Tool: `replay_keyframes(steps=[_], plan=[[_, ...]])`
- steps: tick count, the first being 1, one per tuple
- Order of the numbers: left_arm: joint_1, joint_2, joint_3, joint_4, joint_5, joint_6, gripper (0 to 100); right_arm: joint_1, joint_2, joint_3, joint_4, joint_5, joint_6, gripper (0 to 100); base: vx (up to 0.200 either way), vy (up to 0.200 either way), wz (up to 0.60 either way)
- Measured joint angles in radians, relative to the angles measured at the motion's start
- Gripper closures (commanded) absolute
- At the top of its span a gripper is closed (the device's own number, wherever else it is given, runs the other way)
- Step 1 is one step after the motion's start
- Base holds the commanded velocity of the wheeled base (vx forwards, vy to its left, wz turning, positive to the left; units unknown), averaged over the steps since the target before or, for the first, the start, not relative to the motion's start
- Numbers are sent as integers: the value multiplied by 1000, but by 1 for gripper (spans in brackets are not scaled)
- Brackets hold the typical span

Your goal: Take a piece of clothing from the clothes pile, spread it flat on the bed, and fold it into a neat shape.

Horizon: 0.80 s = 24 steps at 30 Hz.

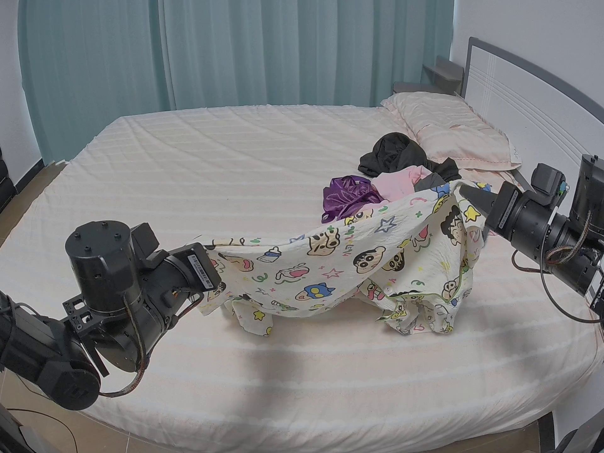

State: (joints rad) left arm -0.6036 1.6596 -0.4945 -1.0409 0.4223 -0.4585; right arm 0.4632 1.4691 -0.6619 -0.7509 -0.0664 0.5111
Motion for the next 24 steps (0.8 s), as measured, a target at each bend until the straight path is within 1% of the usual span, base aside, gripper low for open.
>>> replay_keyframes(steps=[4, 8, 12, 24], plan=[[-1, 0, 7, -1, 15, 4, 100, 0, -1, 1, 0, 0, 0, 100, 0, 0, 0], [-1, 7, 8, -1, 66, 2, 100, 0, -1, 1, 0, 1, 0, 100, 0, 0, 0], [-2, 13, 5, -7, 74, -2, 100, -1, -1, -1, 0, 2, -1, 100, 0, 0, 0], [9, 8, 3, -16, 74, -2, 100, -6, -2, -5, -3, 0, 0, 100, 0, 200, 0]])
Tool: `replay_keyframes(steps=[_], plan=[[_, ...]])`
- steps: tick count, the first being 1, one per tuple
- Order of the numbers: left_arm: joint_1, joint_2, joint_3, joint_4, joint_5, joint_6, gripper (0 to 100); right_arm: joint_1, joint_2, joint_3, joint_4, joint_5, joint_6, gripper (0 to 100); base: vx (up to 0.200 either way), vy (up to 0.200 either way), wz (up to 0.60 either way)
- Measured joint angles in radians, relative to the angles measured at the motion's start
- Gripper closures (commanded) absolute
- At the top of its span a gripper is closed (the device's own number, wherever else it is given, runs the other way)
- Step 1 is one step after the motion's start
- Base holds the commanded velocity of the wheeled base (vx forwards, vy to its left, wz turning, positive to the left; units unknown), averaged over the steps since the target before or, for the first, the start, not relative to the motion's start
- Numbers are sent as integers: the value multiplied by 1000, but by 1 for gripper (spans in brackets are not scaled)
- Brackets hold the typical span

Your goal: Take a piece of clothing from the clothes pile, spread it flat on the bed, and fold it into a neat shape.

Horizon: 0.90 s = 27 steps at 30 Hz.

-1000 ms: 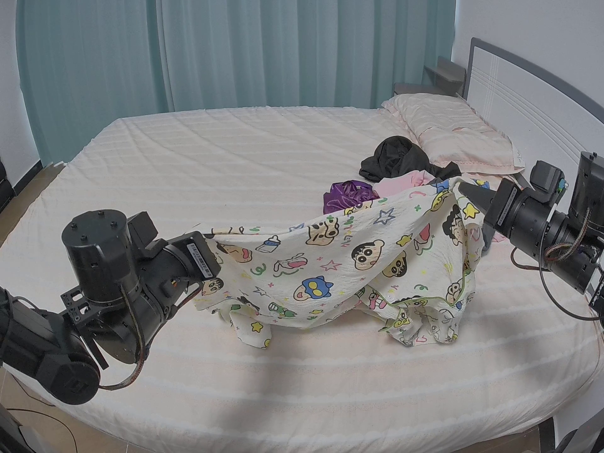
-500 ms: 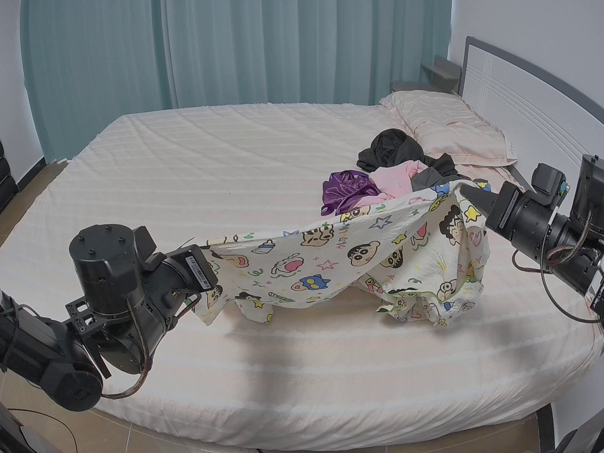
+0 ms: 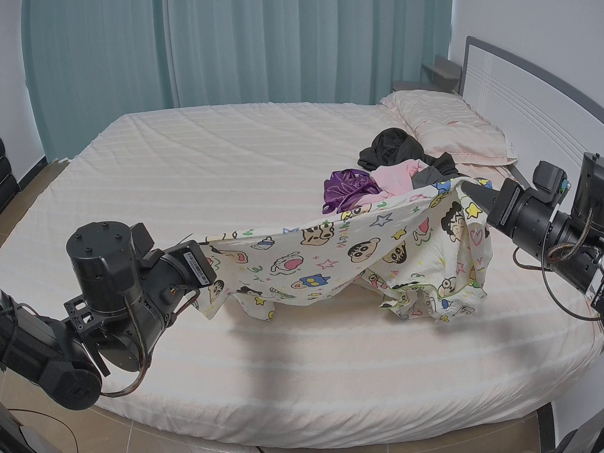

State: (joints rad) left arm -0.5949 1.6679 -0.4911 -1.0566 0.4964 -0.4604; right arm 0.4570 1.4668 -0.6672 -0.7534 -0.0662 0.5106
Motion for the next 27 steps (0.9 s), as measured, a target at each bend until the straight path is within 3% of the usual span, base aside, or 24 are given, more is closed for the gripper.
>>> replay_keyframes(steps=[27], plan=[[9, -140, -10, 0, 3, 26, 100, 15, -28, -117, -49, 0, -28, 100, 0, 200, 0]])
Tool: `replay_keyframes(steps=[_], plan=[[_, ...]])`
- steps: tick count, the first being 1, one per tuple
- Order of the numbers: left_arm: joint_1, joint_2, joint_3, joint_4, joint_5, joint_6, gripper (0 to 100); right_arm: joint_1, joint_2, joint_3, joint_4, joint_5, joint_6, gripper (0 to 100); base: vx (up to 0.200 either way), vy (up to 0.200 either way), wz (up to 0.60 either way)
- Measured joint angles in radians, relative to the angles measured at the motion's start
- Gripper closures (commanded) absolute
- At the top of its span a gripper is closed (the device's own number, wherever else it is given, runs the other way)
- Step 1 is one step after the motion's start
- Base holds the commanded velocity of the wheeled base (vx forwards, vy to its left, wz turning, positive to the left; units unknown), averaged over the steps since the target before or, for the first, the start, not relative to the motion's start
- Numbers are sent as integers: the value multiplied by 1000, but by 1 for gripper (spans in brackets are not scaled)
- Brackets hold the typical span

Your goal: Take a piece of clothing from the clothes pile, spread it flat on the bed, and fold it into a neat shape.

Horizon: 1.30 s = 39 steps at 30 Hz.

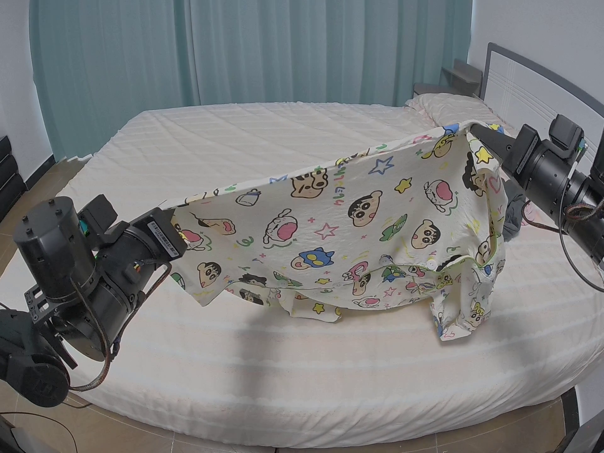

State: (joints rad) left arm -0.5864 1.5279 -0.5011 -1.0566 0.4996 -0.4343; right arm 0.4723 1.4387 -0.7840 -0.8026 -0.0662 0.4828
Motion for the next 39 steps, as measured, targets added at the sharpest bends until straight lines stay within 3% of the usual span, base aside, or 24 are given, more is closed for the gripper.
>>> replay_keyframes(steps=[9, 30, 39], plan=[[1, -29, 5, 2, 0, 1, 100, 18, -3, -7, 1, -1, -17, 100, 0, 200, 0], [-12, 16, 37, 1, -4, 2, 100, 1, -9, 76, 0, -1, -12, 100, 0, 0, 0], [-11, 10, 48, 3, -2, 58, 100, -1, -27, 111, 0, -2, -11, 100, 0, 0, 0]])
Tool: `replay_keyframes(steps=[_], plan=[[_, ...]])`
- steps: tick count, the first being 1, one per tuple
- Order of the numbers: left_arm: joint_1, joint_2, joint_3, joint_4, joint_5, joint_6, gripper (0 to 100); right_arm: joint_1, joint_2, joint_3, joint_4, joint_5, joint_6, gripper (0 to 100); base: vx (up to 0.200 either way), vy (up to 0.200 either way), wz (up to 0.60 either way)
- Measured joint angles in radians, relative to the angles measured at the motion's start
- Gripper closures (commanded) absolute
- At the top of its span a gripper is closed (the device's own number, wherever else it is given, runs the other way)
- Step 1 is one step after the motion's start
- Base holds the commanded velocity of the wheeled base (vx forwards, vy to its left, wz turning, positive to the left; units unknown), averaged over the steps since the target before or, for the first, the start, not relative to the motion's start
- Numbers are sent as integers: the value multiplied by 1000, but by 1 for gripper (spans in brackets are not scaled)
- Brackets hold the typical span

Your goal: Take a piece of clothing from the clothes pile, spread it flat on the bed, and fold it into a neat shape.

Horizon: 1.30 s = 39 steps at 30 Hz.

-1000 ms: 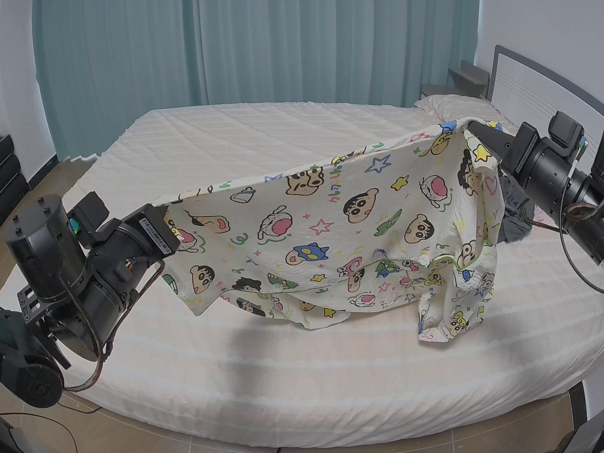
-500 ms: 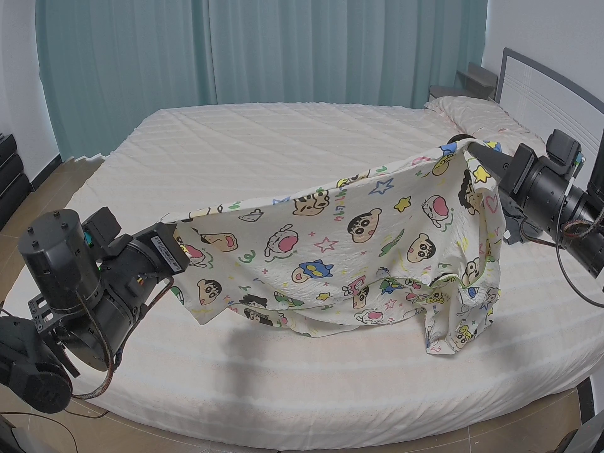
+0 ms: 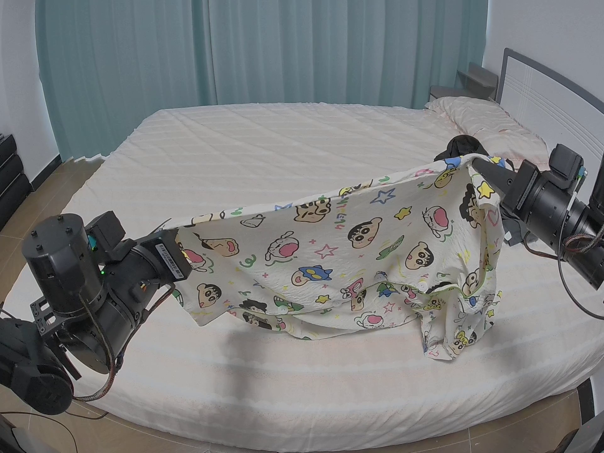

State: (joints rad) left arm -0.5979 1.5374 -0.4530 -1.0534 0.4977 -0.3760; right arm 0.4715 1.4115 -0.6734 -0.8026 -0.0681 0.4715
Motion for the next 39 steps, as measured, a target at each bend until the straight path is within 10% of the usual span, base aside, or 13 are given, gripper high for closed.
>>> replay_keyframes(steps=[39], plan=[[-1, -104, 23, -2, 2, 52, 100, -1, -129, 50, 3, 15, -5, 100, -123, 0, 0]])
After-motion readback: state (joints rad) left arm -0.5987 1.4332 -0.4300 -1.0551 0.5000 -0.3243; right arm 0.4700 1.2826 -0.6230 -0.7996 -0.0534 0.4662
